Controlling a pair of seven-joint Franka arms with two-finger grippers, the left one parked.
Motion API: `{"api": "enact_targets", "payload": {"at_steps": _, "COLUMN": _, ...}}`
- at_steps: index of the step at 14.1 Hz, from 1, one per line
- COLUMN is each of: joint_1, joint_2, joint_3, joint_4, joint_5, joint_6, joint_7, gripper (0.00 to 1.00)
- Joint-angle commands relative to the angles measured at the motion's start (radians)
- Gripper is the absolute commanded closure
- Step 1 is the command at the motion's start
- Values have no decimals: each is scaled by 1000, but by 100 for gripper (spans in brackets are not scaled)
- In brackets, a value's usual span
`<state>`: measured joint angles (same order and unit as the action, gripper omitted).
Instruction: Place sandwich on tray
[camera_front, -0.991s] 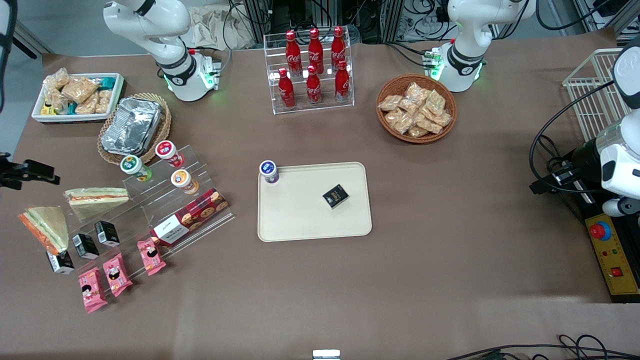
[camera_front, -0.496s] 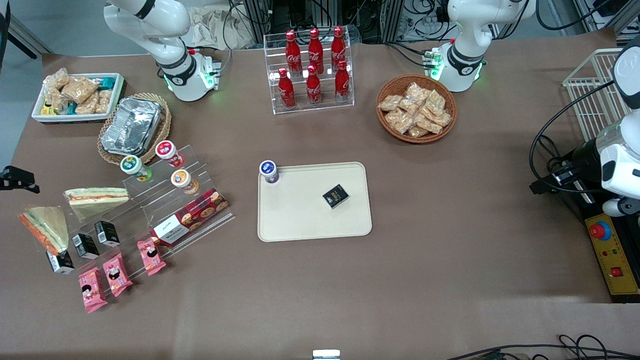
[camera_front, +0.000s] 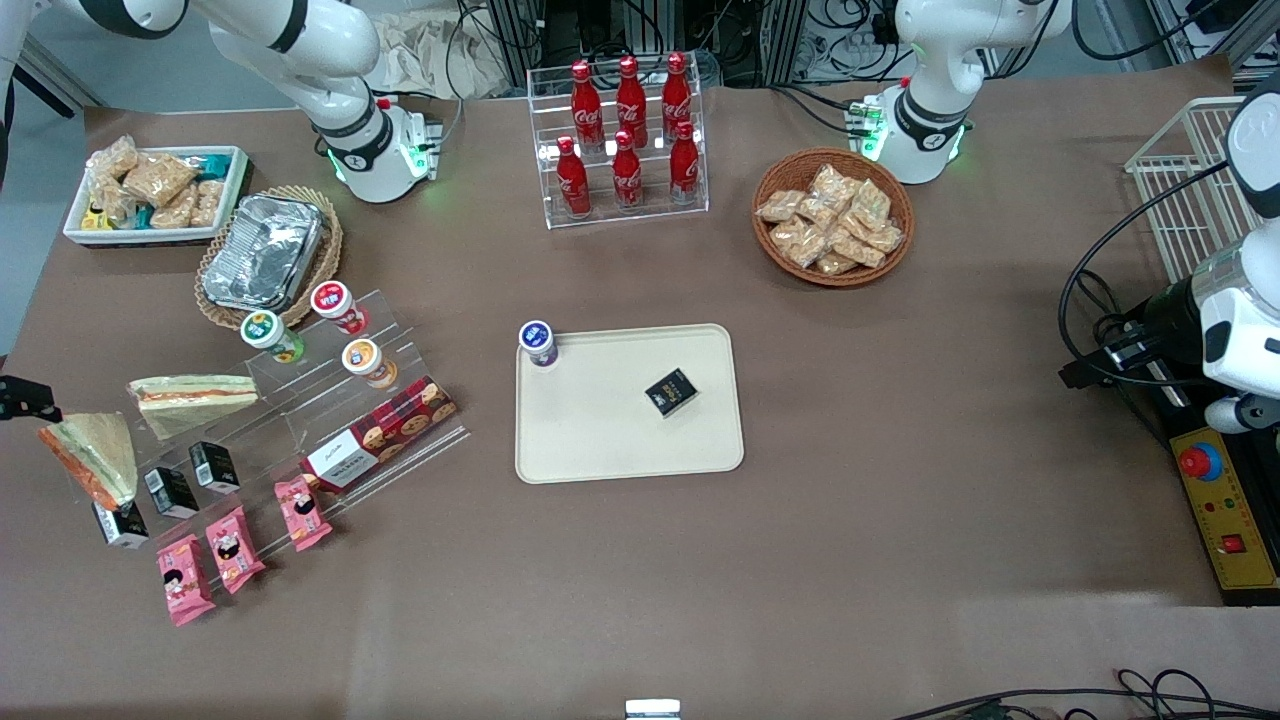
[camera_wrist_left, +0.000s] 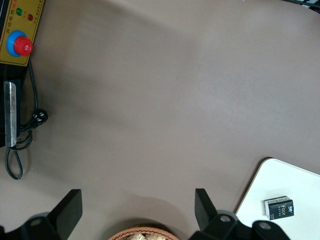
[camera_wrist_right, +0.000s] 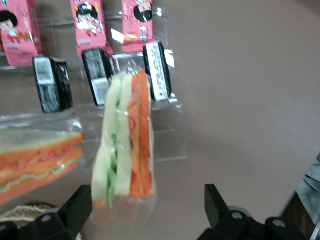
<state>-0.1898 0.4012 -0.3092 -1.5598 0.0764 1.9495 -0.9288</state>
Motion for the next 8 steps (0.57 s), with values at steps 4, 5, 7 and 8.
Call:
{"api": "enact_targets", "payload": {"at_steps": 4, "joint_1": -8, "joint_2": 16, "joint_3": 4, "joint_4": 14, "joint_5": 42, "joint_6": -20, "joint_7": -5, "gripper": 0}}
{"api": "enact_targets", "payload": {"at_steps": 5, "joint_1": -8, "joint_2": 18, "joint_3": 4, "joint_4": 11, "joint_5": 45, "joint_6": -20, "joint_7": -5, "gripper": 0}}
{"api": "enact_targets", "payload": {"at_steps": 7, "joint_1": -10, "joint_2": 27, "joint_3": 4, "joint_4": 3, "joint_5": 46, "joint_6": -14, "joint_7": -7, "gripper": 0}}
{"api": "enact_targets", "payload": {"at_steps": 8, "joint_1": -10, "joint_2": 36, "joint_3": 4, "joint_4": 1, "joint_5": 58, "joint_6": -15, "joint_7": -7, "gripper": 0}}
